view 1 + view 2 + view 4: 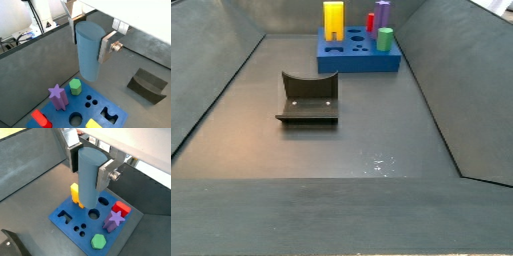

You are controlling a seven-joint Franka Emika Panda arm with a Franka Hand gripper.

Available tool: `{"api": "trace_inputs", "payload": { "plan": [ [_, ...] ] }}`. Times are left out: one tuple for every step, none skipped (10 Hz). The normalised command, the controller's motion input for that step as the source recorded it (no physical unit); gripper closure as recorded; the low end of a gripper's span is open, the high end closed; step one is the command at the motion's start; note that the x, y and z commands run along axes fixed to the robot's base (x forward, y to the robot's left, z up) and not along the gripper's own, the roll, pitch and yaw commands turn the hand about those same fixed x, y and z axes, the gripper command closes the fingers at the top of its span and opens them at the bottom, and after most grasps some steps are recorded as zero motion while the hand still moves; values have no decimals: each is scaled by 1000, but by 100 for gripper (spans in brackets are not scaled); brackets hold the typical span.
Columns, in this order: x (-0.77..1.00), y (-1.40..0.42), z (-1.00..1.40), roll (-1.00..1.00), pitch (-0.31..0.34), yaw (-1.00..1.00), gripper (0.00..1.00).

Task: Pick up the oval object. Move up. Place the oval object on the fixture. Regrasp the oval object. Move to above the board. Insert the oval object.
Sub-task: Insert the oval object.

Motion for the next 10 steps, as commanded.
{"api": "trace_inputs", "payload": {
  "plan": [
    [54, -257, -260, -9, -21, 314, 100],
    [0, -654, -403, 0, -104, 486, 100],
    [-6, -686, -337, 0, -61, 454, 100],
    [-23, -709, -354, 0, -40, 434, 100],
    [0, -831, -583, 0, -76, 309, 100],
    [0, -966, -626, 0, -53, 177, 100],
    [11, -809, -429, -156, -17, 151, 100],
    [0, -729, -451, -201, -71, 80, 100],
    [0, -457, -609, -83, -286, -514, 100],
    [257, -371, -786, -57, -200, -386, 100]
  ]
}}
